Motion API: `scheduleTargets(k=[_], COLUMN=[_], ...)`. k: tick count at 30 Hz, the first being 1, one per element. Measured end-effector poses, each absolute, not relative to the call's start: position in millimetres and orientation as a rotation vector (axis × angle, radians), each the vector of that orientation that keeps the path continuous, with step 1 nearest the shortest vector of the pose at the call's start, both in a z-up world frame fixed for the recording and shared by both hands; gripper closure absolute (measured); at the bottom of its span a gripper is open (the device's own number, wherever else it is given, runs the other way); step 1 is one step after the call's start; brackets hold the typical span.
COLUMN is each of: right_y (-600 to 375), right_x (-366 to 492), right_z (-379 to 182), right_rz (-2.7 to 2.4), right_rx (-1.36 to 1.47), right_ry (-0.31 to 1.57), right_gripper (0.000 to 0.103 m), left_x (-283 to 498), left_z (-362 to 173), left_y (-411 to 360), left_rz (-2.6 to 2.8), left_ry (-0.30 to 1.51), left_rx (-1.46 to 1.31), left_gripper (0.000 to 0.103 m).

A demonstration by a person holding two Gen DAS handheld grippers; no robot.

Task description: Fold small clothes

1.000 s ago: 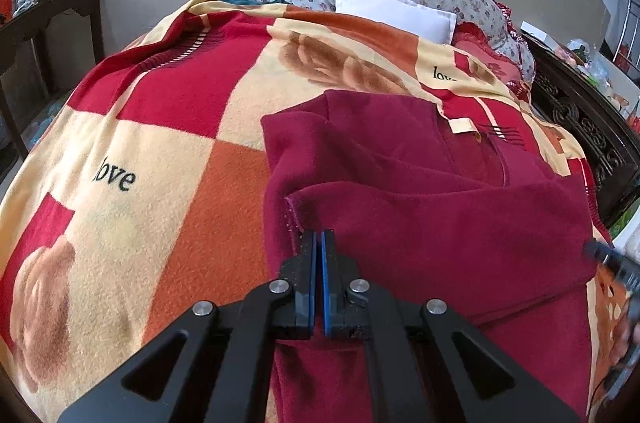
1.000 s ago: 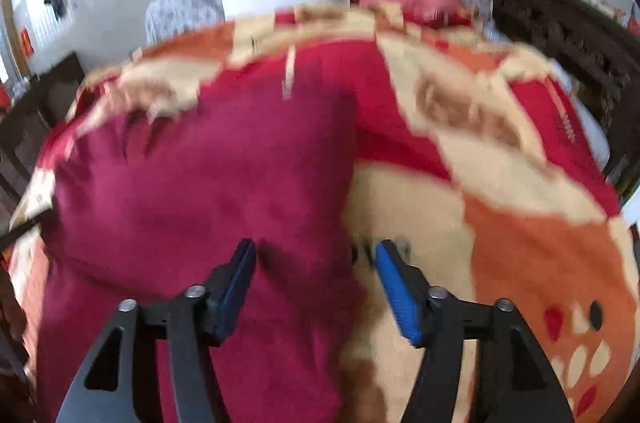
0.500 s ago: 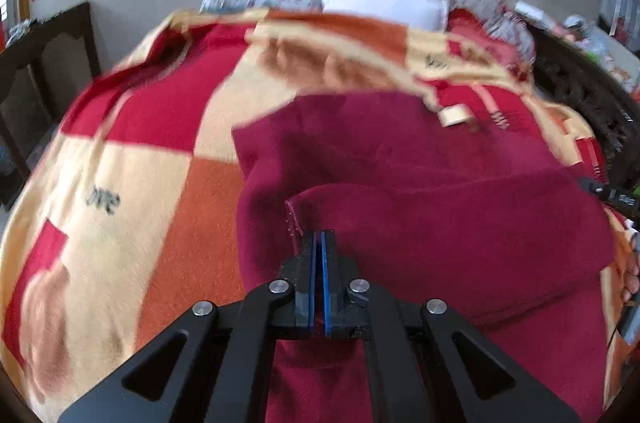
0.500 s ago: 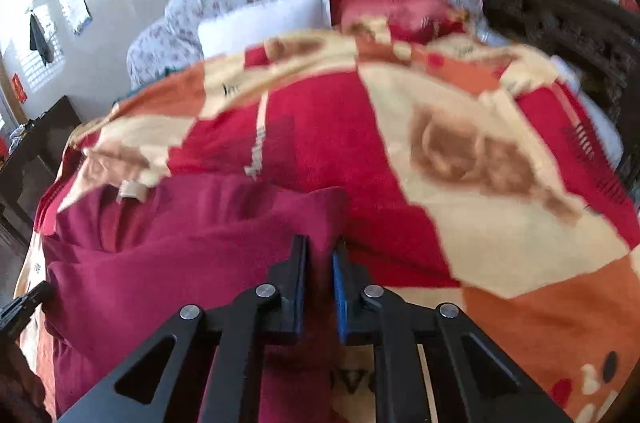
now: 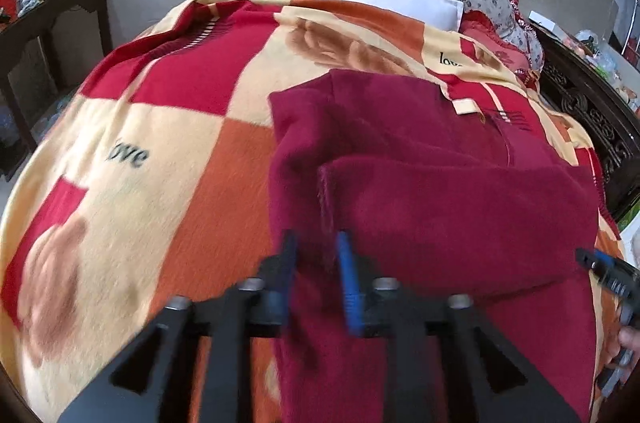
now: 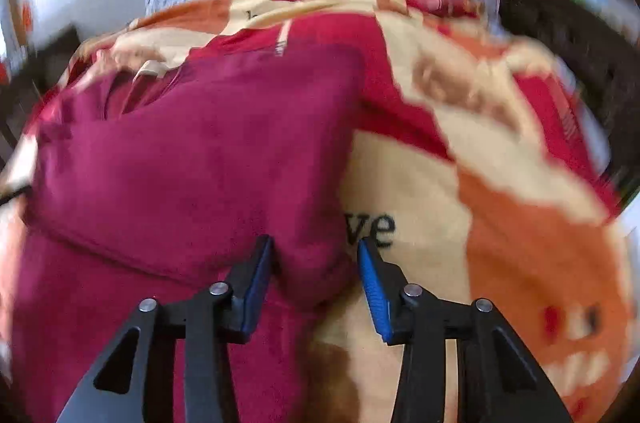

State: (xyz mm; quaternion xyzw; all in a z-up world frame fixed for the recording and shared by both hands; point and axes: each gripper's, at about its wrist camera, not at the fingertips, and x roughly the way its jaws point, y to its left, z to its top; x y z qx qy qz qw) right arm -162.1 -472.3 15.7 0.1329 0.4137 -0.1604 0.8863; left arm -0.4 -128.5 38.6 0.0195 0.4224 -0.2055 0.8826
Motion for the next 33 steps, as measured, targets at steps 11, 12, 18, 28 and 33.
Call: scheduleTargets(k=[11,12,18,28,33], right_y=[-426,-420,-382,-378,-383], right_x=[-237,-240,-264,-327,-367], right_z=[40,38,17,4,7], right_rz=[-0.284,-0.275,-0.216,-0.209,-0.207], right_rx=[0.312,0.314,0.293,0.308,0.324], right_ry=[0.827,0.831,0.881,0.932,0.928], right_gripper=[0.044,0.043,0.036,0.034,0.028], left_x=[-70,-75,-106,-153,-177], left_z=[46,47,49,36,28], left_y=[-105,-105,-97,-69,-47], left_rz=[-0.374,-0.374,-0.372,-0.409,-0.435], left_ry=[0.825,0.823,0.811,0.886,0.925], left_rx=[0.11,0.113,0.136,0.089,0.07], left_gripper=[0.043,0.04,0.034,0.028,0.028])
